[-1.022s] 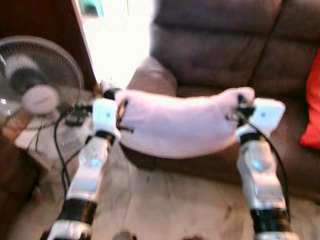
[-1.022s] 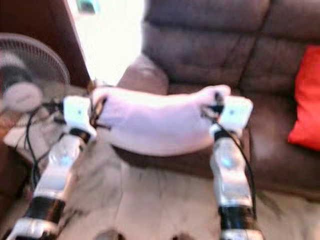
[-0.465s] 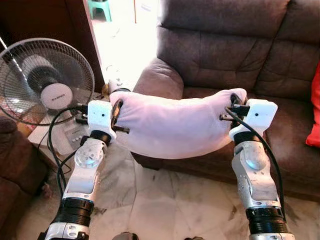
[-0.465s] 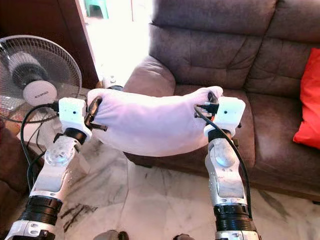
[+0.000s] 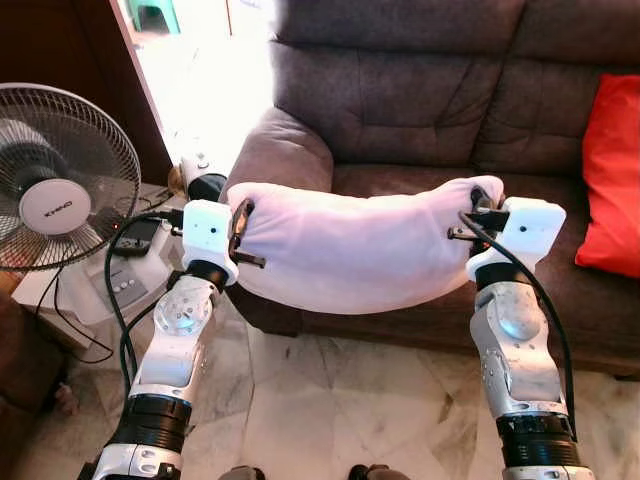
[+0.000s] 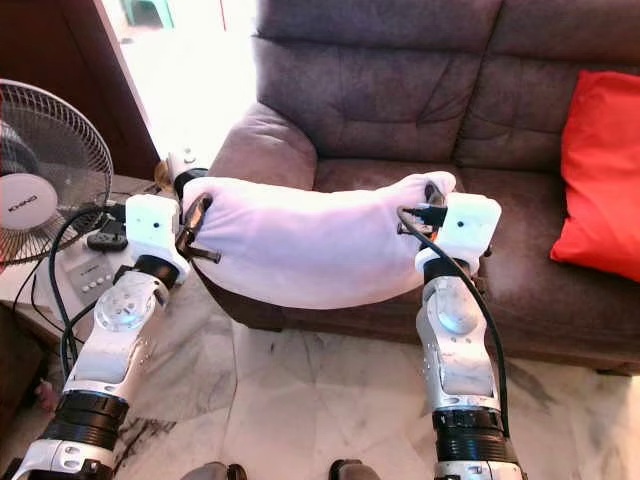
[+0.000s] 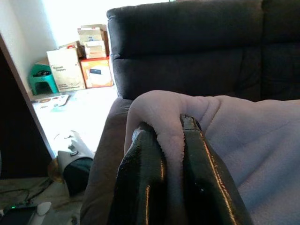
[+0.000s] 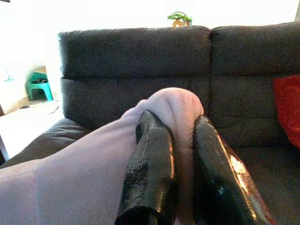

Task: Move the pillow to the sofa from floor

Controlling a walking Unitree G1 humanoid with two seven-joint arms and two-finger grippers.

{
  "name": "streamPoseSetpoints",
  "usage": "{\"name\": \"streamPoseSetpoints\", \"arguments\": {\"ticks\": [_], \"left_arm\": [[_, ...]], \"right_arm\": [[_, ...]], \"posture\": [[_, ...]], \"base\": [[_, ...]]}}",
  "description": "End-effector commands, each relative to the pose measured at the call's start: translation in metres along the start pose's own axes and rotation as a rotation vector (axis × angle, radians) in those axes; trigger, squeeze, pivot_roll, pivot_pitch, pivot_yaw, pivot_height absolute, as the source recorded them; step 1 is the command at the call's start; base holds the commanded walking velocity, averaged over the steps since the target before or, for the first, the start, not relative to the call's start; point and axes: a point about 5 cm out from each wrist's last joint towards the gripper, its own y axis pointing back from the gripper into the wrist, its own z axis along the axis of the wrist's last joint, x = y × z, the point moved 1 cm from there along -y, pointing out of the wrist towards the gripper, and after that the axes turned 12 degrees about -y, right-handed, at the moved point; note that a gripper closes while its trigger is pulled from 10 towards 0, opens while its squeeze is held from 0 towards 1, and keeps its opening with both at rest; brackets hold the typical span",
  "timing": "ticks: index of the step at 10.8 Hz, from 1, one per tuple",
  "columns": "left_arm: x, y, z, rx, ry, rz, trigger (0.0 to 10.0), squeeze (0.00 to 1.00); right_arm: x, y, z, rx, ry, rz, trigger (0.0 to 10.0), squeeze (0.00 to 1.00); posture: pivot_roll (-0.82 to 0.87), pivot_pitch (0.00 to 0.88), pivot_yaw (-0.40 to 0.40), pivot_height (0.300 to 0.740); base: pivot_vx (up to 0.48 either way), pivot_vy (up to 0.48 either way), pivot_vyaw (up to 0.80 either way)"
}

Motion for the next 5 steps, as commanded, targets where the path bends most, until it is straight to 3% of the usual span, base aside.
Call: {"name": "streamPoseSetpoints", "arguments": {"ticks": [1,2,5], "left_arm": [[0.0070,-0.0035,0.0140,-0.059,-0.011,0.018,10.0,0.00],[0.0065,-0.0034,0.0139,-0.059,-0.010,0.017,10.0,0.00],[0.0066,-0.0041,0.0135,-0.056,-0.016,0.017,10.0,0.00]], "right_arm": [[0.0066,-0.0038,0.0176,-0.081,-0.004,0.026,10.0,0.00],[0.0069,-0.0047,0.0173,-0.073,-0.004,0.025,10.0,0.00],[0.0086,-0.0056,0.0179,-0.072,-0.020,0.035,10.0,0.00]], "posture": [[0.06,0.080,-0.020,0.740],[0.06,0.078,-0.021,0.740],[0.06,0.076,-0.021,0.740]], "base": [[0.000,0.000,0.00],[0.285,0.000,0.00],[0.397,0.000,-0.63]]}}
